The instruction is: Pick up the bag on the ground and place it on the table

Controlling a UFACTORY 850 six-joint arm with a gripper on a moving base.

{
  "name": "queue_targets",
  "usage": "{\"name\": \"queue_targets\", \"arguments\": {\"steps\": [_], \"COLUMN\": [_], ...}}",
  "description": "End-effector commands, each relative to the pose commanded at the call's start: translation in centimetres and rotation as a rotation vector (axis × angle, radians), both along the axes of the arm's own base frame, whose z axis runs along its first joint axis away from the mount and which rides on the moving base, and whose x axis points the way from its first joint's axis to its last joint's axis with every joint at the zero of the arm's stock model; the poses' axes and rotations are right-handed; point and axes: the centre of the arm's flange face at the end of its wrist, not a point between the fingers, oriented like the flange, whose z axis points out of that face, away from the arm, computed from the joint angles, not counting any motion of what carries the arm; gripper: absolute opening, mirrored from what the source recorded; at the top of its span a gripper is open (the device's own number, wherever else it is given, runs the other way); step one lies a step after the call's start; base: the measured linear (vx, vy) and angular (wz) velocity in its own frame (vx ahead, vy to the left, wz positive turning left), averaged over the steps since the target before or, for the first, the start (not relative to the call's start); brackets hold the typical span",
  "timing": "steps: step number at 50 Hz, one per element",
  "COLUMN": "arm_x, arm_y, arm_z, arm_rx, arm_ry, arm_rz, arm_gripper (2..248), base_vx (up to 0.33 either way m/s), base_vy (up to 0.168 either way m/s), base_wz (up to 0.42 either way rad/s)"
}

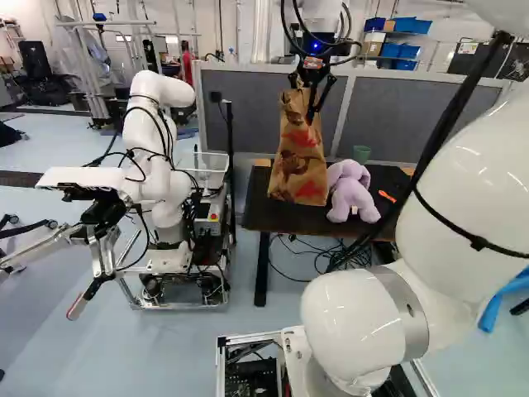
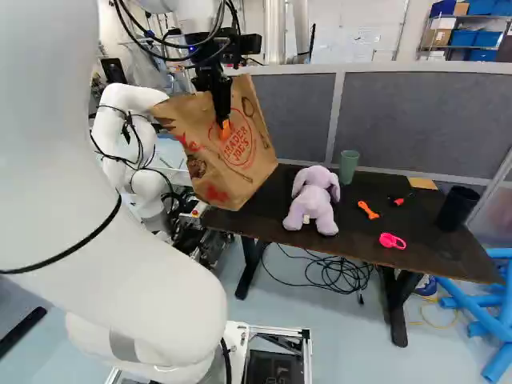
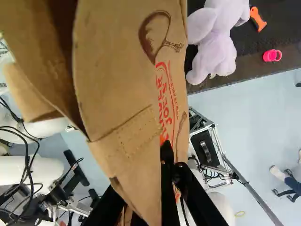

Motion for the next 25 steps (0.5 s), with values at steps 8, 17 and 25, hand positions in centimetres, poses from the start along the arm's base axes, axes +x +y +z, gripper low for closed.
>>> {"name": "queue_targets", "arguments": {"steps": [8,17,25], "arm_x": [0.6,1.3,2.2], "arm_y": [0.0,0.0,0.0], "arm_z": [0.0,0.0,0.0], "arm_rx": [0.0,0.0,0.0], "arm_ry": [0.001,0.001,-0.001], "arm_rz": [0.0,-0.001,-0.001], "arm_gripper": [22,22,22], "base_vx": [0.003,-0.015,0.0], "base_vy": [0.001,0.002,0.0], "base_wz": [0.0,0.005,0.0]}}
